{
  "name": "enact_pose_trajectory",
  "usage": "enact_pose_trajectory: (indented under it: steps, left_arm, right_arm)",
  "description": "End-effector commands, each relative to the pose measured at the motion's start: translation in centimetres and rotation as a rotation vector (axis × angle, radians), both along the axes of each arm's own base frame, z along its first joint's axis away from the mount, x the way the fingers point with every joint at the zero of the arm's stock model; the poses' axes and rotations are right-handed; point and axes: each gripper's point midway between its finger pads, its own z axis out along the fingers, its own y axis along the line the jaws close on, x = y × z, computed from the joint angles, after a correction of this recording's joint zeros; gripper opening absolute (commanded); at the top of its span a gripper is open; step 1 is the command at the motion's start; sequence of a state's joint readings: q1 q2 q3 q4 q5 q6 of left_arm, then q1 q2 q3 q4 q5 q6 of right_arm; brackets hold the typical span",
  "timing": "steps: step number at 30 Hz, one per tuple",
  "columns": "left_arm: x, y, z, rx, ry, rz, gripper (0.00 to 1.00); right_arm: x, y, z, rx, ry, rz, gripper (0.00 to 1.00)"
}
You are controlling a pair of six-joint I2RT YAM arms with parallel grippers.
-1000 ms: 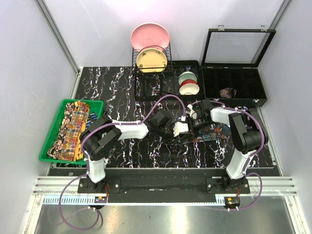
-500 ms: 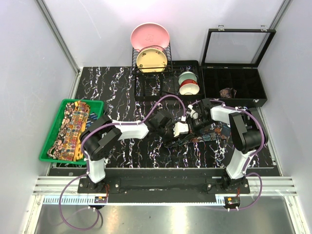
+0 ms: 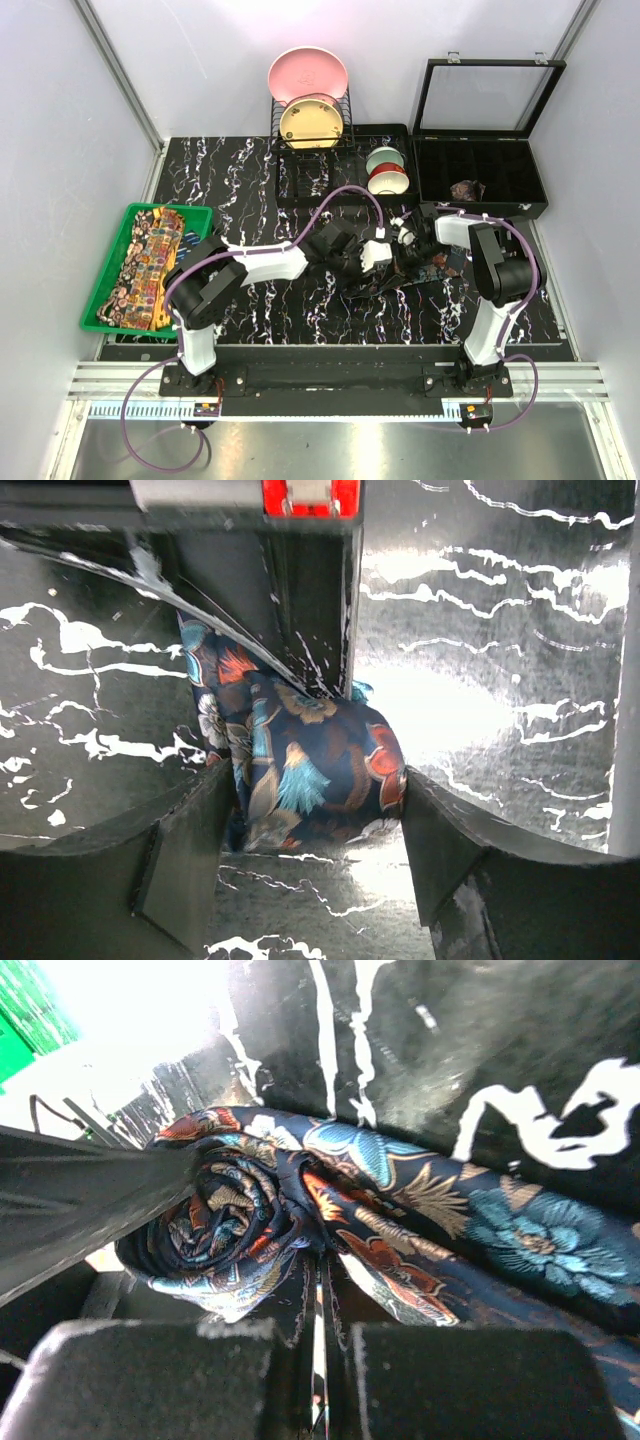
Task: Roll the ties
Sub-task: Roll the tie at the center of the board.
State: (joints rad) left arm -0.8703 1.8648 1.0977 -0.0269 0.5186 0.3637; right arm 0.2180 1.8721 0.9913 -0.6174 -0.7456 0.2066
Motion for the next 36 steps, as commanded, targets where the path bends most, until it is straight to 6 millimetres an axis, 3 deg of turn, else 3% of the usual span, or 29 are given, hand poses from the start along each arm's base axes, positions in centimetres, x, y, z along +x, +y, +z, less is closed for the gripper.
enact_pose_trajectory:
  steps: [1, 8, 10, 11, 14, 19, 21, 24, 30, 36]
  left_arm:
    - [1.3, -1.8, 2.4, -0.058, -0.038, 0.017, 0.69]
    - [1.5, -2.8, -0.2, -0.017, -0.072, -0.014, 0.66]
    - [1.2, -2.9, -1.0, -0.002, -0.062, -0.015, 0.58]
    - [1.2, -2.7, -1.2, 0.004, -0.057, -0.012, 0.45]
    - [0.8, -2.0, -2.0, 0.034, -0.054, -0.01, 0.26]
    - [0.1, -0.1, -3.2, 0.081, -0.04, -0.009, 0.16]
    - [0.0, 0.2, -3.3, 0.084, -0.039, -0.01, 0.14]
    - [-0.4, 0.6, -3.7, 0.089, -0.033, -0.014, 0.13]
    - [-0.6, 0.8, -3.5, 0.078, -0.028, -0.014, 0.14]
    - [0.0, 0.3, -2.4, 0.038, -0.03, 0.006, 0.16]
  right_arm:
    - [1.3, -0.9, -1.2, -0.068, -0.023, -0.007, 0.0]
    - [1.2, -0.4, -0.8, -0.026, -0.015, -0.008, 0.0]
    - [1.1, -0.3, -0.6, -0.013, -0.021, -0.002, 0.0]
    - [1.0, -0.1, -0.3, 0.003, -0.019, 0.0, 0.0]
    - [1.0, 0.3, 1.7, 0.062, -0.045, 0.004, 0.06]
    - [2.3, -1.0, 5.9, 0.157, -0.058, -0.035, 0.22]
    - [2.7, -1.7, 6.4, 0.163, -0.063, -0.048, 0.23]
    - [3.0, -2.1, 5.6, 0.136, -0.064, -0.05, 0.23]
    - [4.6, -3.0, 1.8, 0.025, -0.034, -0.097, 0.17]
    - [3.8, -4.3, -1.4, -0.082, 0.039, -0.079, 0.15]
